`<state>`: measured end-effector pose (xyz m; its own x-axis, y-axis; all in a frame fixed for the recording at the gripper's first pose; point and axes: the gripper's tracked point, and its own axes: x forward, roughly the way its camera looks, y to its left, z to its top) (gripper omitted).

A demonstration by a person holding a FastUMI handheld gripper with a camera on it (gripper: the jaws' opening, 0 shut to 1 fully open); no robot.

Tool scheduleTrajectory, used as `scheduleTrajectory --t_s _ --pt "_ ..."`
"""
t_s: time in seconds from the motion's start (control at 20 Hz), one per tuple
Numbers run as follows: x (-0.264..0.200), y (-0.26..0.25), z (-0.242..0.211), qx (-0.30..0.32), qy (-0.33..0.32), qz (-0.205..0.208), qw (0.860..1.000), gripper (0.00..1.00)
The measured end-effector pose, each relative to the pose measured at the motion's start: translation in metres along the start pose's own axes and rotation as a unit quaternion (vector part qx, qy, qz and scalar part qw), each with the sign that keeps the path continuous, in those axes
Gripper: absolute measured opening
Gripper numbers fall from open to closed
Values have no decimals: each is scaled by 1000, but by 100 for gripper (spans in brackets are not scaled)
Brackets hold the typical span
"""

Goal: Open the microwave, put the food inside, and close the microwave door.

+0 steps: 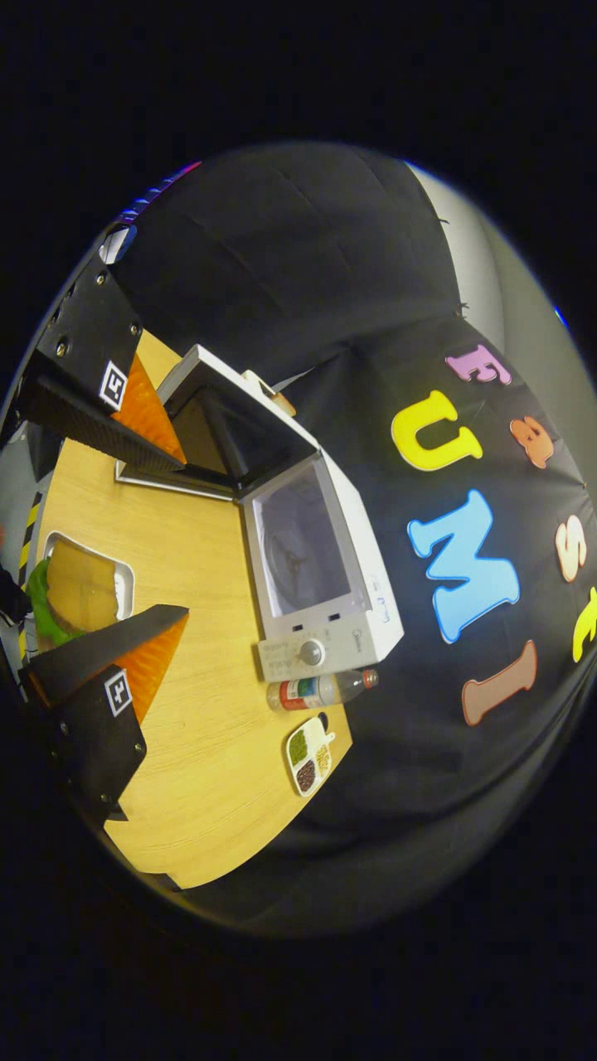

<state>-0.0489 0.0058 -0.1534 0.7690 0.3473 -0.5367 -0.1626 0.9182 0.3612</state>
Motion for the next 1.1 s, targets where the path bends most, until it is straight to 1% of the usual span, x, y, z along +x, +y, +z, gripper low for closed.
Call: scheduleTrajectory --t_s 0.2,0.35,0.7,0.75,0.9,0.95,1.0,1.1 --pt "7 -38 -36 23 56 -19 998 98" --pt "10 -58 -66 55 105 -25 993 98" --pt "15 -66 -106 138 175 0 975 94" --pt "16 -67 -112 149 180 1 972 90" --pt "11 -66 -118 180 196 9 964 72" --pt "12 -62 -117 196 197 20 961 69" --pt "8 -62 -116 204 198 22 958 48" --pt "8 -59 -114 216 198 33 956 39"
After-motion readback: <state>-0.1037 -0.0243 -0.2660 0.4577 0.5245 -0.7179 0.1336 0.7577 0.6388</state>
